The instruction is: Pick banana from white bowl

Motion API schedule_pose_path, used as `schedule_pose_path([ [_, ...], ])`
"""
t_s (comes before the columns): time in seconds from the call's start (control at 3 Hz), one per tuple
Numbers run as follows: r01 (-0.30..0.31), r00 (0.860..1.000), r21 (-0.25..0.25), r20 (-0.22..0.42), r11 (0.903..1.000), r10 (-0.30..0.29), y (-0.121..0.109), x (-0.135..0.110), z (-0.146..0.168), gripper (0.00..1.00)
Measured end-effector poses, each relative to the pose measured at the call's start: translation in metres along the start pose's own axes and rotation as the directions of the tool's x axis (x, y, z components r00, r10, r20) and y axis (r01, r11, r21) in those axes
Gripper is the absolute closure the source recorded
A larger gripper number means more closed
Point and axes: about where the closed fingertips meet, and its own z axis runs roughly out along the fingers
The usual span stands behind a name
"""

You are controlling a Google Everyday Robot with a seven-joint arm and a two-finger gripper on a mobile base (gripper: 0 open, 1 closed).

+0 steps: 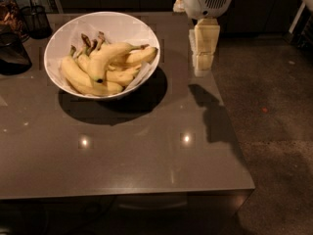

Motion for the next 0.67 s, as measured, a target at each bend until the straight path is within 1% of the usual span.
schedule_pose_path([
  [0.33,0.005,1.0,0.023,0.013,0.9997,-0.005,-0.008,-0.006,0.0,0.0],
  [0.67,0.048,0.998,0.057,0.035,0.9972,-0.05,-0.023,-0.017,0.001,0.0],
])
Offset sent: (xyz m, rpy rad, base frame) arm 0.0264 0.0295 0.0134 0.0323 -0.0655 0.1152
